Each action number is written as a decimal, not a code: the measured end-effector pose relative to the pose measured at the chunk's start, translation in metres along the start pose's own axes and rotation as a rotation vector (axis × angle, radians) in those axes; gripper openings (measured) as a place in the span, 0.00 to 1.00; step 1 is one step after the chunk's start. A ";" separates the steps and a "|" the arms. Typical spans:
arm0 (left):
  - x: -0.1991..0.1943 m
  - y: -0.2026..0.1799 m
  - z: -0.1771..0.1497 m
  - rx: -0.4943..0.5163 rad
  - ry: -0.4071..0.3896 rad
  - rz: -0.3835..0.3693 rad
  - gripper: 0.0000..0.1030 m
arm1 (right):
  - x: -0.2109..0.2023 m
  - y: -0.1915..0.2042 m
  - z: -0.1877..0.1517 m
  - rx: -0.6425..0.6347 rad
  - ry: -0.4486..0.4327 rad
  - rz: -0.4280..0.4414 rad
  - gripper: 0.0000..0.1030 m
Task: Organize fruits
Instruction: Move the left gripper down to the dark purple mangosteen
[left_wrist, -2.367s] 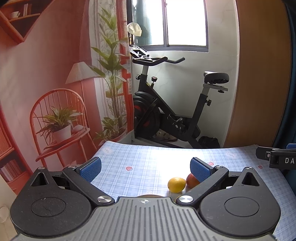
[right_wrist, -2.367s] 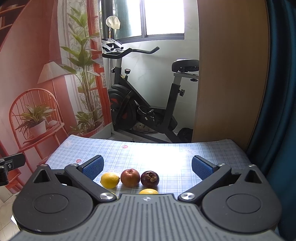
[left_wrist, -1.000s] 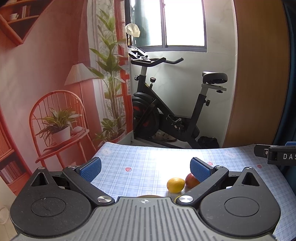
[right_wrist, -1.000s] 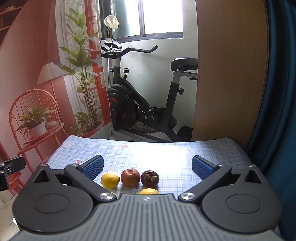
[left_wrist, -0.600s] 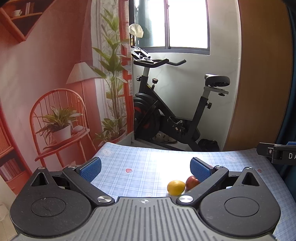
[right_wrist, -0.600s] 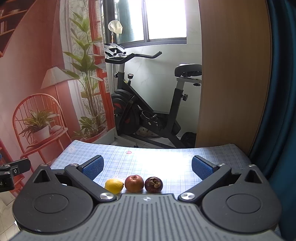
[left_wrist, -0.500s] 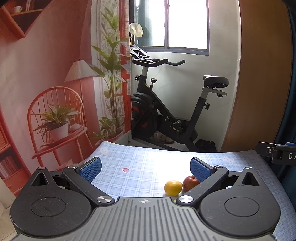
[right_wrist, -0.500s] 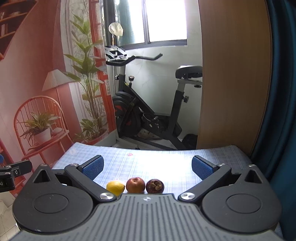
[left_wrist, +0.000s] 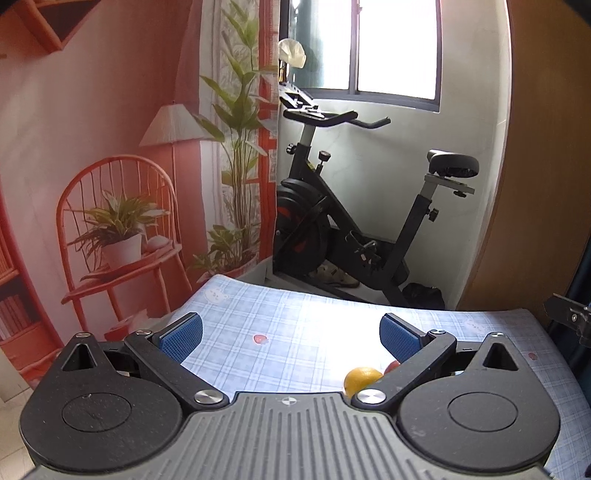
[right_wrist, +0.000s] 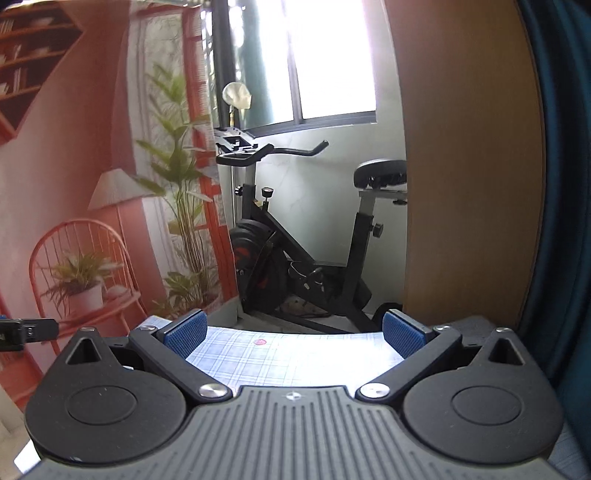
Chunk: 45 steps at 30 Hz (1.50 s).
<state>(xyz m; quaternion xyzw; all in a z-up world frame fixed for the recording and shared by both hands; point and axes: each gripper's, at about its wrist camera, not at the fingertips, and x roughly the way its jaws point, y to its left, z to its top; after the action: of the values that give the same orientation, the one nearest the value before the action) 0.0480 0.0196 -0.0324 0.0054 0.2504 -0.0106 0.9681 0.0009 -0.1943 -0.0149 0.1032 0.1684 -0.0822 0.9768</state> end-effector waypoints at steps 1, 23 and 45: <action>0.006 0.001 -0.003 -0.005 -0.002 -0.010 0.99 | 0.006 -0.006 -0.007 0.026 -0.006 0.013 1.00; 0.096 -0.025 -0.055 0.064 0.142 -0.170 0.83 | 0.076 -0.054 -0.098 0.003 0.288 0.075 0.98; 0.181 -0.061 -0.026 0.016 0.288 -0.286 0.63 | 0.165 -0.060 -0.092 -0.178 0.344 0.161 0.77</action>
<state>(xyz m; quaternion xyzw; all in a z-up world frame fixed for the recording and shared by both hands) 0.1922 -0.0445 -0.1436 -0.0209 0.3843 -0.1490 0.9109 0.1143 -0.2521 -0.1674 0.0423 0.3303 0.0301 0.9424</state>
